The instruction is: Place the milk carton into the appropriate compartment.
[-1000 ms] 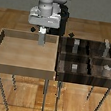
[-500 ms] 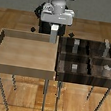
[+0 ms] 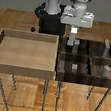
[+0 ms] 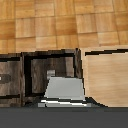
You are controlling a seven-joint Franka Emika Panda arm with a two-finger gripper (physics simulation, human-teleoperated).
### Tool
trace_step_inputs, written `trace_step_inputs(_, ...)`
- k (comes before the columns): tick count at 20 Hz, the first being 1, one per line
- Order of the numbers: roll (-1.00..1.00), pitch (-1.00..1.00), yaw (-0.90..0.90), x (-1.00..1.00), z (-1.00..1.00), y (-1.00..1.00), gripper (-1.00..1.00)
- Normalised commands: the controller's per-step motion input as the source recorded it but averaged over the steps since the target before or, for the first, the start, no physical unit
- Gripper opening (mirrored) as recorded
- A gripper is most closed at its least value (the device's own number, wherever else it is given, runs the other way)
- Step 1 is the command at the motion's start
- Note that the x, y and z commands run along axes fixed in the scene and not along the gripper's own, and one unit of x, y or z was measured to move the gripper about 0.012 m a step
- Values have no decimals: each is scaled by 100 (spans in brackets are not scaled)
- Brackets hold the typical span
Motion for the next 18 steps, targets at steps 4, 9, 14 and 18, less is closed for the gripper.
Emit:
trace_step_inputs(4, 0, 0, 0, -100, 0, 0, -100)
trace_step_inputs(9, 0, 0, 0, -100, 0, 0, -100)
trace_step_inputs(14, 0, 0, 0, -20, -20, 0, -100)
trace_step_inputs(18, 0, 0, 0, 0, -100, 0, -100)
